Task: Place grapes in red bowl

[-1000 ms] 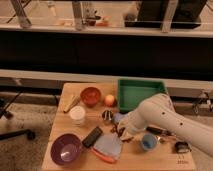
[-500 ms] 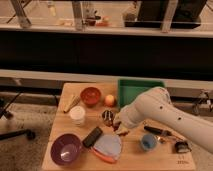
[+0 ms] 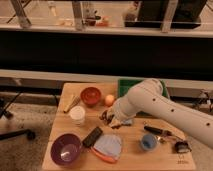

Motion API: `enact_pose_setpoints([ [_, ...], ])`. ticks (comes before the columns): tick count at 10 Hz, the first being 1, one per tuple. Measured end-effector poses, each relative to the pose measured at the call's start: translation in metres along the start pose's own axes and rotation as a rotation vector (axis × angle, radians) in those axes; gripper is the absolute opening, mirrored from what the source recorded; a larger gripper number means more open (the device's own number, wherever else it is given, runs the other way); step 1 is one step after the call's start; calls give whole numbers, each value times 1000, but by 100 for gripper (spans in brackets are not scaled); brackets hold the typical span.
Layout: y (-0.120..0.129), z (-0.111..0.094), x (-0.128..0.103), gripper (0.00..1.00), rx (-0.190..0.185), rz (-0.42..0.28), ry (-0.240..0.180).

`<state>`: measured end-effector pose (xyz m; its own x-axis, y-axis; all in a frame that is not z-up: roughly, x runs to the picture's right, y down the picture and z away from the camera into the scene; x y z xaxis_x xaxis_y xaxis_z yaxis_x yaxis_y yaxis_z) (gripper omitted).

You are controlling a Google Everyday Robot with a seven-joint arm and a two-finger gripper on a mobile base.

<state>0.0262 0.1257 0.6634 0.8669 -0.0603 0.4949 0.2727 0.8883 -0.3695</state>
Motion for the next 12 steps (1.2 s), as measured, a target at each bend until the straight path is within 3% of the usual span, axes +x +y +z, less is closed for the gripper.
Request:
enact_pose_setpoints([
  [3,-33,15,-9,0,5,-10,8],
  [12,-88,54,-4,0,-9,-8,32],
])
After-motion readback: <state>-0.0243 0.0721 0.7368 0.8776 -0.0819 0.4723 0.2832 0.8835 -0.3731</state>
